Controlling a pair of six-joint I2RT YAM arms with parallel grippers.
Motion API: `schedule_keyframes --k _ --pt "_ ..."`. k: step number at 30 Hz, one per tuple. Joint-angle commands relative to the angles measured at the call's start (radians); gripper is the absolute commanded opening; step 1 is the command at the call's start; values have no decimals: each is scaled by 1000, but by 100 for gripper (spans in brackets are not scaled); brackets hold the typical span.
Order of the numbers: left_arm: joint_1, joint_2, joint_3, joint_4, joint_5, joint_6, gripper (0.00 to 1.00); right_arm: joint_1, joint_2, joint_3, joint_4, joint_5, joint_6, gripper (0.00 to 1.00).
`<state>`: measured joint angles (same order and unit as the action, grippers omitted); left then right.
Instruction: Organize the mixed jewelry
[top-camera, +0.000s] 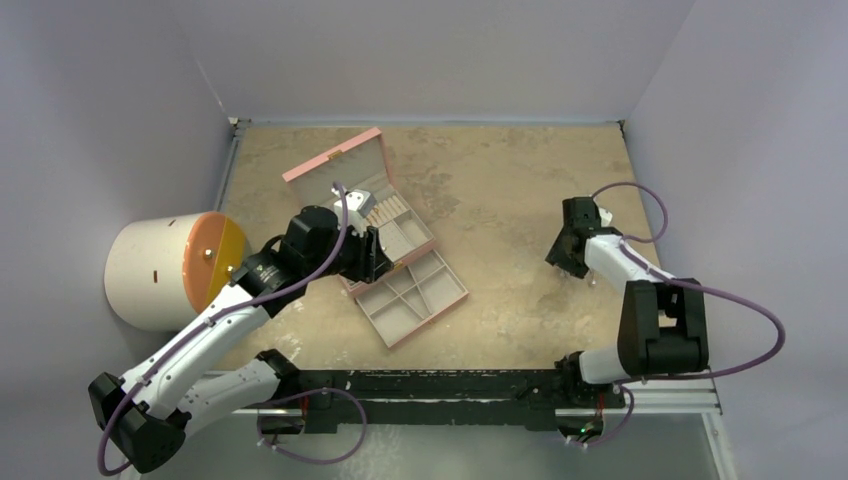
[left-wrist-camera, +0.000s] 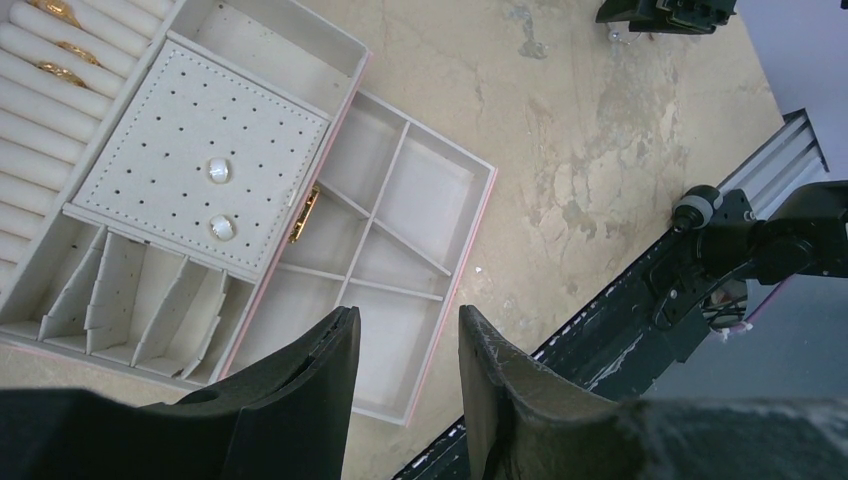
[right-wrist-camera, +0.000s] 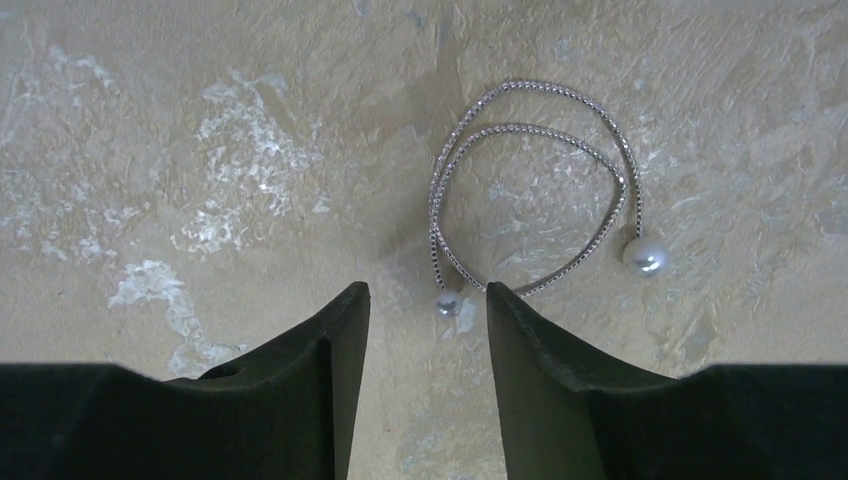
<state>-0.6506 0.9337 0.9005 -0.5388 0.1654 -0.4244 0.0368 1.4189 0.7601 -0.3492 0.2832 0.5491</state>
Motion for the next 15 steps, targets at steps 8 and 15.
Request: schedule_keyframes --k 8,15 --pt "-4 -9 -2 41 -3 12 40 -26 78 78 -15 -7 24 39" --pt "-4 -10 -3 40 -6 13 40 -25 118 89 -39 -46 25 34"
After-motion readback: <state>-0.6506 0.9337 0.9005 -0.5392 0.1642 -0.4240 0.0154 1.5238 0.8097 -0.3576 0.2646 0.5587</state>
